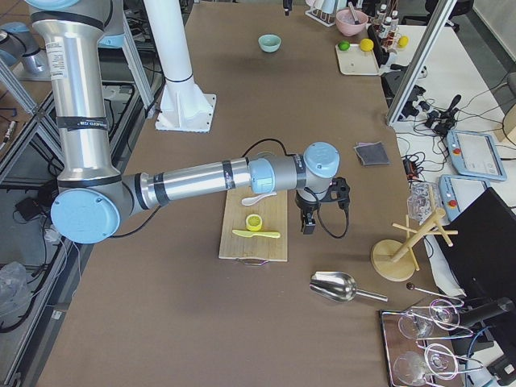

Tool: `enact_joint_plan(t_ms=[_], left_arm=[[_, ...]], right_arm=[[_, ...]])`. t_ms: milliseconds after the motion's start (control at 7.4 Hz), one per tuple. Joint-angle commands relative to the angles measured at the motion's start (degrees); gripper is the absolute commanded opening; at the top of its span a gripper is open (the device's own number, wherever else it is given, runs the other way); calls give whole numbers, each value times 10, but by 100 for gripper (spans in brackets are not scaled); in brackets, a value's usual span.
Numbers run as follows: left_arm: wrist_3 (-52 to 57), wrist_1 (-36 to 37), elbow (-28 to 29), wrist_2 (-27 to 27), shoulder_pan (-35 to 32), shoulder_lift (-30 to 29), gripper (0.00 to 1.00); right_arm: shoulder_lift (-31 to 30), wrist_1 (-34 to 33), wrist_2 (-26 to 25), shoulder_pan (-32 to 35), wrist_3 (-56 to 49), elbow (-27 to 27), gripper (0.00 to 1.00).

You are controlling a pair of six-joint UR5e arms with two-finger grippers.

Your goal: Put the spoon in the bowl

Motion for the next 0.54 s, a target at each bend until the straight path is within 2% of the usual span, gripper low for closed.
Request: enact_joint_plan(t_ms=[0, 405], left_arm=[[-2, -55, 28, 0, 56, 0, 98], [0, -59, 33, -1, 93, 3, 98]], right_arm=[[2, 0, 16, -4, 1, 4, 100], [3, 1, 17, -51, 1, 32, 100]])
